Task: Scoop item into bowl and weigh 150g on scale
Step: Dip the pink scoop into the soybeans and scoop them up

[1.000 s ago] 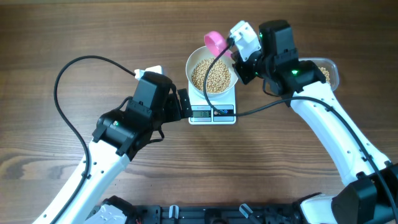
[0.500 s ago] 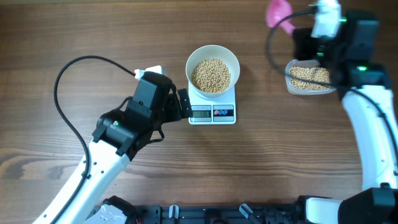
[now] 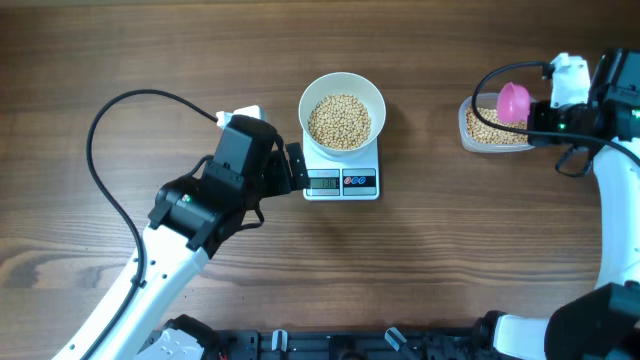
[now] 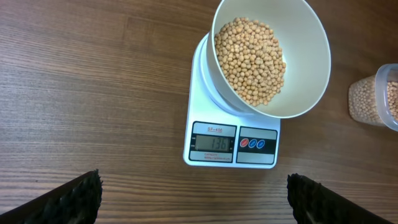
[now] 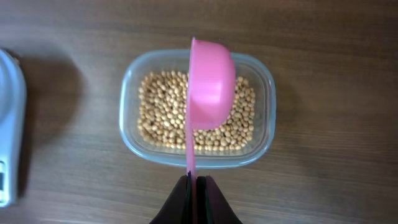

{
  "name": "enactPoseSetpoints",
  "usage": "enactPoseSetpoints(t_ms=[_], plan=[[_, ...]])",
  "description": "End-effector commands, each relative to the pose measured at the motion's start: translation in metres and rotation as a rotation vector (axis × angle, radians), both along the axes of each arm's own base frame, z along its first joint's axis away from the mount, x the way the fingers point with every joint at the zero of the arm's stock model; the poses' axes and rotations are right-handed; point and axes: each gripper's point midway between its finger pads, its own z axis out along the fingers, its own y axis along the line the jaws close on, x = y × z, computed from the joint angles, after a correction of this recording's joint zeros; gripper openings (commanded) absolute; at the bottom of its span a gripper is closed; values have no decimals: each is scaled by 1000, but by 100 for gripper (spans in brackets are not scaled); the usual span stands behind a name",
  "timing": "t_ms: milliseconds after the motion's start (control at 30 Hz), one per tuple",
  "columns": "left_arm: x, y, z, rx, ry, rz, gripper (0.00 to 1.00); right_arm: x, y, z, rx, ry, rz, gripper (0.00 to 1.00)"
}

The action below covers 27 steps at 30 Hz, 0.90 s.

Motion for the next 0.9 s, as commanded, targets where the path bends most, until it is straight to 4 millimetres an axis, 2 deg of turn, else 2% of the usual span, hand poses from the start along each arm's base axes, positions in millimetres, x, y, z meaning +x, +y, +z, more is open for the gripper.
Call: enactPoseSetpoints(t_ms=[0, 233, 367, 500, 733, 867], plan=[[1, 3, 3, 7, -14, 4, 100, -2, -18, -15, -127, 73, -3, 4], [1, 3, 3, 7, -14, 4, 100, -4, -12, -42, -123, 164, 15, 4], [1, 3, 3, 7, -14, 4, 100, -8, 1, -53, -65, 205, 48, 4], [1, 3, 3, 7, -14, 4, 100, -5, 31, -51, 89, 175, 112, 4], [1, 3, 3, 7, -14, 4, 100, -8, 35, -51, 135, 192, 71, 4], [1, 3, 3, 7, -14, 4, 100, -13, 47, -49, 218, 201, 93, 4]])
